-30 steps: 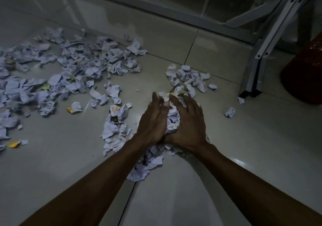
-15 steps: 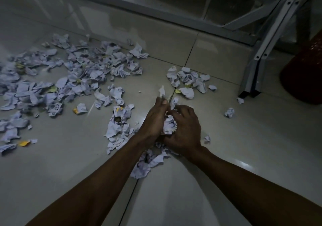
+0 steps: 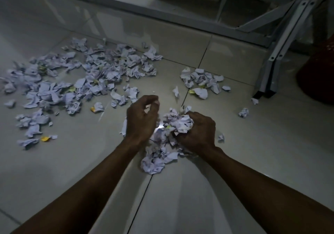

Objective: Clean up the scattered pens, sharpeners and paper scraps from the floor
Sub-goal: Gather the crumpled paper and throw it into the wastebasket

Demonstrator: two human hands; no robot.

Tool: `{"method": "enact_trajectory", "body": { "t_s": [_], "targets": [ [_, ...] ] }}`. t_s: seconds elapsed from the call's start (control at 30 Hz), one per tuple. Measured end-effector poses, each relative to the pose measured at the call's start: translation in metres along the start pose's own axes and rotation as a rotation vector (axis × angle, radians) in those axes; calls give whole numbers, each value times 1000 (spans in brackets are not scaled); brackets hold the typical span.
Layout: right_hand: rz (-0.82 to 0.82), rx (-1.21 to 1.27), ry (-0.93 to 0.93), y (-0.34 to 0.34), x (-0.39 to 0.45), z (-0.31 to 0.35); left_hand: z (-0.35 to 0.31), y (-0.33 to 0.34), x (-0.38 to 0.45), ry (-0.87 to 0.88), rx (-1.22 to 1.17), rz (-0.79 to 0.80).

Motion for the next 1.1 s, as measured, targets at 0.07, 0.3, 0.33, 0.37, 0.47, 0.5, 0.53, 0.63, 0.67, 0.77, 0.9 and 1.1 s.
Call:
{"method": "enact_trajectory", "body": {
  "t_s": [0.07,0.3,0.33,0.37,0.47,0.5,0.53,0.63,0.67,0.77,0.9,1.1],
  "targets": [
    [-30,124,56,-9,0,3,12,-20,9,30,135,-9],
    [-154,427,81,-42,10,10,66,-53,33,132,607,506],
    [-148,436,76,-50,10,8,68,-50,32,221,602,541],
    [-134,432,75,-57,9,5,68,-48,30,301,584,549],
    [-110,368,120,-74,-1,-16,59,-39,13,344,504,475],
    [-115,350,145,-79,-7,-23,56,-37,6,331,474,459],
    [-129,335,165,-82,-12,-30,55,-35,-1,305,451,473],
    [-188,338,210,-91,-25,-44,57,-38,-21,253,487,626],
    [-206,335,208,-92,-28,-48,59,-40,-29,265,539,675],
    [-226,310,153,-89,-33,-52,57,-36,-53,368,702,734],
    [-214,276,135,-72,-36,-45,54,-14,-69,405,786,599],
    [-120,109,93,-52,-46,-44,40,17,-54,335,794,445]
  ]
}}
Point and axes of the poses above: each hand's wrist, its own x-axis towards the middle knuckle, its own y-axis out of the palm, z = x × y, the point moved 1 cm from there along x, towards the middle knuckle, and after that the axes turned 2 degrees about z, right-handed, at the moved point
